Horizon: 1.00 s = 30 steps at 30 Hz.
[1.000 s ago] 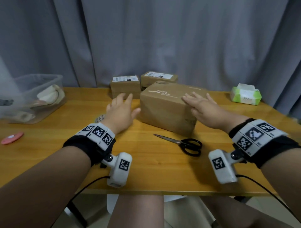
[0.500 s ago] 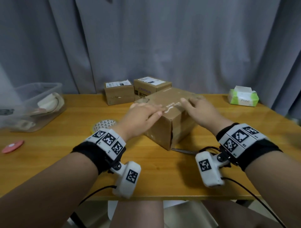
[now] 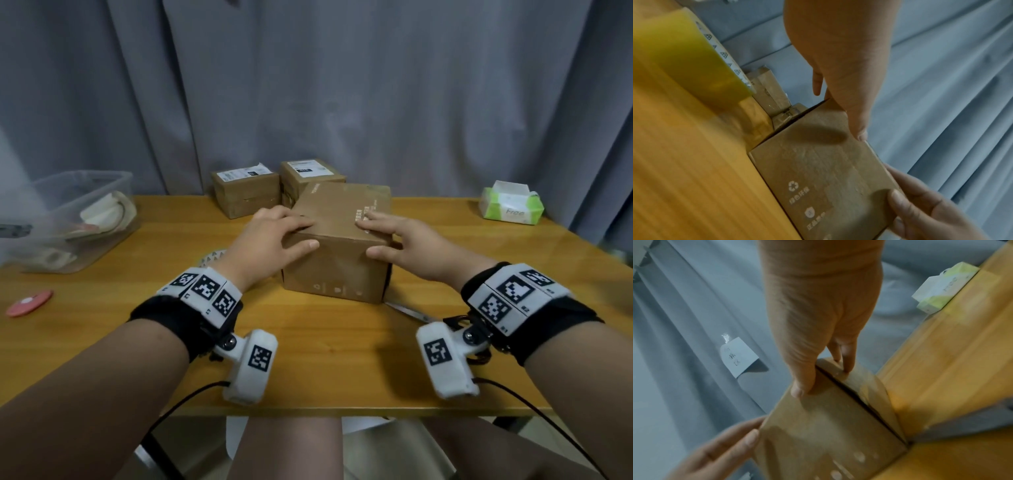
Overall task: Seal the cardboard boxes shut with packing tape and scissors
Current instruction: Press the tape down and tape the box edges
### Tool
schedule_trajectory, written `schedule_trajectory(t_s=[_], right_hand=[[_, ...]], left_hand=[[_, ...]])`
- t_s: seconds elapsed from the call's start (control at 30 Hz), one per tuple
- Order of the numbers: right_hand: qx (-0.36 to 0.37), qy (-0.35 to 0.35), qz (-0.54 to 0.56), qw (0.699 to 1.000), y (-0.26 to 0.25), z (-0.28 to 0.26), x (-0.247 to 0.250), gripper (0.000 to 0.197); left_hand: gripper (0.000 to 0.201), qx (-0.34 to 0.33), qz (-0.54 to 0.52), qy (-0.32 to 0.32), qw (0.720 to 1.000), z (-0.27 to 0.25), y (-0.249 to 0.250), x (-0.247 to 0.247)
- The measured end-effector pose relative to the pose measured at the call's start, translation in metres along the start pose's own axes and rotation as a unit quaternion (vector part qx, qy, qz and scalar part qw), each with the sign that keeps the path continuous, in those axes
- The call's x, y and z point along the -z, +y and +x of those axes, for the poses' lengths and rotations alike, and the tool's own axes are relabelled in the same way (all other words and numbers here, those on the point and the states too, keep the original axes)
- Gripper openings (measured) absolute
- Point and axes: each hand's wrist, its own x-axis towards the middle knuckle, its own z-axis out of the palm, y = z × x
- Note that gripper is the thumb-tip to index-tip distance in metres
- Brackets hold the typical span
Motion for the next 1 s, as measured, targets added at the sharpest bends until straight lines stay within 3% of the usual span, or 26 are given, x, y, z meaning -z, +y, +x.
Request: schedule_trajectory(t_s=[0.03, 0.1, 0.13, 0.2, 0.23, 0.33, 0.47, 0.57, 0.63, 0.73, 0.83, 0.87, 0.93, 1.0], right_hand=[[-0.015, 0.022, -0.002, 1.000, 0.002, -0.003, -0.003, 0.070], [-0.139, 0.012, -0.022, 0.990, 0.013, -0.010, -0.010, 0.097], [-0.215, -0.035, -0.062, 0.974, 0.021, -0.013, -0.014, 0.105], [-0.302, -0.147, -0.151, 0.930, 0.039, -0.021, -0.021, 0.094], [-0.307, -0.166, -0.164, 0.923, 0.044, -0.024, -0.023, 0.081], [-0.275, -0.120, -0.148, 0.942, 0.047, -0.024, -0.020, 0.042], [-0.291, -0.070, -0.180, 0.937, 0.059, -0.011, -0.019, 0.019], [-0.341, -0.019, -0.220, 0.914, 0.074, -0.005, -0.019, 0.032], [-0.356, 0.002, -0.224, 0.907, 0.079, -0.006, -0.015, 0.030], [-0.305, 0.087, -0.107, 0.942, 0.082, -0.004, -0.003, 0.025], [-0.147, 0.250, -0.007, 0.957, 0.056, 0.003, 0.015, 0.031], [-0.100, 0.264, 0.014, 0.959, 0.041, 0.004, 0.019, 0.030], [-0.014, 0.197, 0.025, 0.980, 0.012, 0.006, 0.020, 0.031], [0.044, 0.053, 0.003, 0.998, -0.006, 0.008, 0.014, 0.035]], left_hand=[[0.049, 0.000, -0.005, 0.004, 1.000, -0.001, 0.002, 0.000], [0.045, 0.001, -0.013, 0.011, 1.000, -0.002, 0.005, -0.002], [0.043, 0.002, -0.021, 0.014, 1.000, -0.001, 0.006, -0.002], [0.041, 0.010, -0.053, 0.015, 0.998, -0.002, 0.009, -0.003], [0.041, 0.014, -0.069, 0.014, 0.997, -0.001, 0.009, -0.003], [0.038, 0.015, -0.080, 0.027, 0.996, -0.001, 0.011, -0.008], [0.037, 0.008, -0.065, 0.065, 0.996, -0.003, 0.027, -0.016], [0.035, -0.015, -0.099, 0.080, 0.992, -0.006, 0.044, -0.019], [0.034, -0.032, -0.102, 0.085, 0.991, -0.009, 0.054, -0.021], [0.041, -0.053, -0.089, 0.061, 0.993, -0.012, 0.064, -0.018], [0.055, -0.054, -0.091, 0.031, 0.994, -0.010, 0.066, -0.013], [0.059, -0.045, -0.067, 0.020, 0.997, -0.008, 0.064, -0.013], [0.064, -0.027, -0.026, -0.003, 0.999, -0.006, 0.061, -0.015], [0.061, -0.029, -0.033, -0.013, 0.999, -0.006, 0.058, -0.017]])
